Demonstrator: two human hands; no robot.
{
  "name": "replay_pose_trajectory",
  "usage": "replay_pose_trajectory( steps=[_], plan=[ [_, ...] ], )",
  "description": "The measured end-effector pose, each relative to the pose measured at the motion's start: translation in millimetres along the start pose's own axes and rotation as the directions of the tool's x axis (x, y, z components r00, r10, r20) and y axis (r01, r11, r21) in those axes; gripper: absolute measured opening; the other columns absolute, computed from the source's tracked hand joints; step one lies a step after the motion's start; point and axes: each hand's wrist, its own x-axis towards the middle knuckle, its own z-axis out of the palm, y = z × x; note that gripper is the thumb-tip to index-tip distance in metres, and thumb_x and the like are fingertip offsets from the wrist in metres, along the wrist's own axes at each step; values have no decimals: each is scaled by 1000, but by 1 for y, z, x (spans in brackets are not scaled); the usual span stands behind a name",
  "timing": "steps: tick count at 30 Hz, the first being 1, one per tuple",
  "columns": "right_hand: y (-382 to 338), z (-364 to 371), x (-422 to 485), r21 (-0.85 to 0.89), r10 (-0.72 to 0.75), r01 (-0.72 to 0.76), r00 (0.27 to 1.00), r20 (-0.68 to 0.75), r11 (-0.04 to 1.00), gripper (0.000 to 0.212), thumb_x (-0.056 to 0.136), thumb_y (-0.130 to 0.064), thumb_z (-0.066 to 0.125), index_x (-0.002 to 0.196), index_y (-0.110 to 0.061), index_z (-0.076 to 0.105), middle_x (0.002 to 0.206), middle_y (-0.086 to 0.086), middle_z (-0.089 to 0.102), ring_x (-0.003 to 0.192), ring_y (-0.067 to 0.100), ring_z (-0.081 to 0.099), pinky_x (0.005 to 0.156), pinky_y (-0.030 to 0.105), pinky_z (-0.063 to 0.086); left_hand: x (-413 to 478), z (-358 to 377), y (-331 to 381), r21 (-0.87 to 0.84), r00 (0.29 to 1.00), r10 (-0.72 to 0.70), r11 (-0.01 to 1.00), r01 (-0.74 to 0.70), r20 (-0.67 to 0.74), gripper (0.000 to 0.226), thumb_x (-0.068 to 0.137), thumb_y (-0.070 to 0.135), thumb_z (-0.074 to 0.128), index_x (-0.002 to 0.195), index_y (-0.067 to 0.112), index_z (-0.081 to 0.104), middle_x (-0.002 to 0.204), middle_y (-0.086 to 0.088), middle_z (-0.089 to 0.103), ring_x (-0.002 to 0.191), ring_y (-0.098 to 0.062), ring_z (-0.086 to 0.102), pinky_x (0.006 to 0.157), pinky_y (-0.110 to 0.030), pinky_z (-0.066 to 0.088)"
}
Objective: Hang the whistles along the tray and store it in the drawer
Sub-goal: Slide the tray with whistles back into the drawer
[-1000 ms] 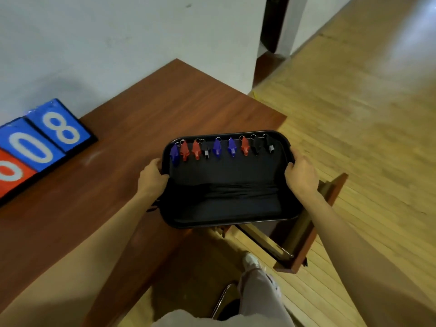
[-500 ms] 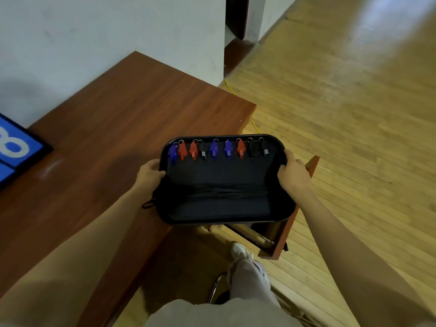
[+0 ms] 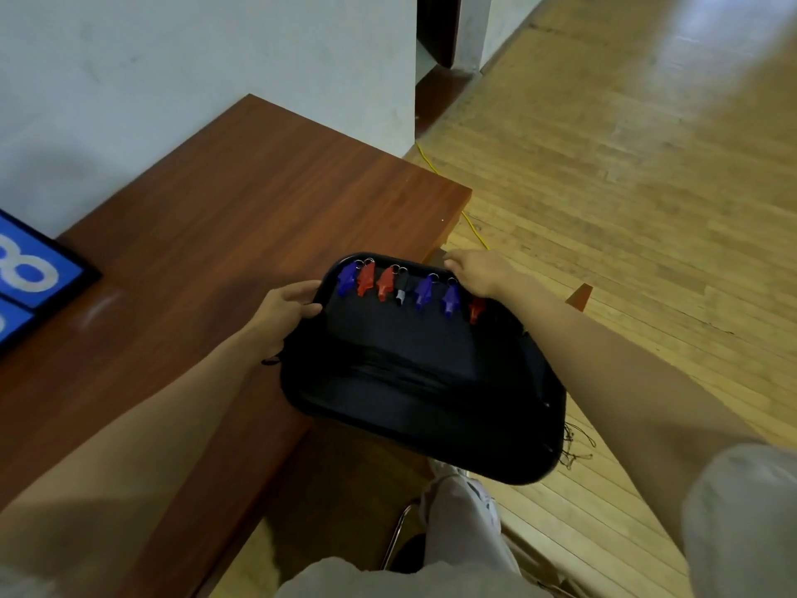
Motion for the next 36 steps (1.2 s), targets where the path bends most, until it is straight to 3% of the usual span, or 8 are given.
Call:
replay_pose_trajectory(
  steps=[6,13,17,21,24,30,33,36],
  plan=[
    [-2,-13,1,217,-73,54,994,83,975,51,100,-45,35,112,-6,65,102,8,63,93,23,55,77,29,37,8,3,7,-16,1000,8,1000,-8,17,44,91,-9,46,125,15,61,120,-9,64,107,-26,63,91,-42,53],
    [23,-8,-7,607,-41,-7,997,65,795,30,99,-29,46,90,-13,70,84,5,69,73,13,60,72,22,46,12,22,36,73,992,119,990,-122,40,45,90,-12,44,116,19,63,96,3,67,86,-13,64,71,-23,52],
    [39,-15,-10,673,25,-32,999,21,739,31,97,-31,51,99,-7,71,97,17,72,82,20,63,91,37,49,17,39,50,106,987,159,981,-160,17,40,90,-6,49,104,26,69,104,-2,70,98,-19,66,86,-30,52],
    [57,-25,-14,689,68,-58,998,12,722,35,98,-31,50,104,0,67,105,22,69,85,21,59,99,43,44,24,68,67,497,951,302,837,-230,-69,37,91,11,51,124,25,62,121,1,66,115,-15,57,95,-19,38],
    [75,-29,-17,668,143,-100,990,-10,738,33,98,-30,50,106,-3,68,117,17,66,105,25,60,96,36,44,29,92,73,626,915,400,725,-287,-44,45,94,21,52,138,16,47,141,-4,50,133,-21,43,112,-29,28],
    [115,-36,-22,687,230,-154,973,-19,710,38,98,-32,49,107,0,67,115,22,65,111,36,58,94,36,45,7,139,51,686,719,691,560,-465,-77,37,92,14,52,129,10,53,133,-6,50,134,-24,36,119,-38,13],
    [131,-36,-24,688,268,-178,963,-25,703,41,97,-33,49,107,4,63,116,26,62,110,40,56,96,39,45,-7,158,26,696,709,684,593,-404,-172,41,90,10,56,131,15,51,141,-4,42,139,-23,26,119,-39,17],
    [142,-35,-28,704,294,-186,955,-35,686,29,98,-27,49,104,-6,68,119,18,65,106,28,61,92,32,45,-19,172,10,564,806,501,782,-264,-317,55,87,3,56,137,19,40,148,-4,24,140,-24,14,115,-35,16]
  ],
)
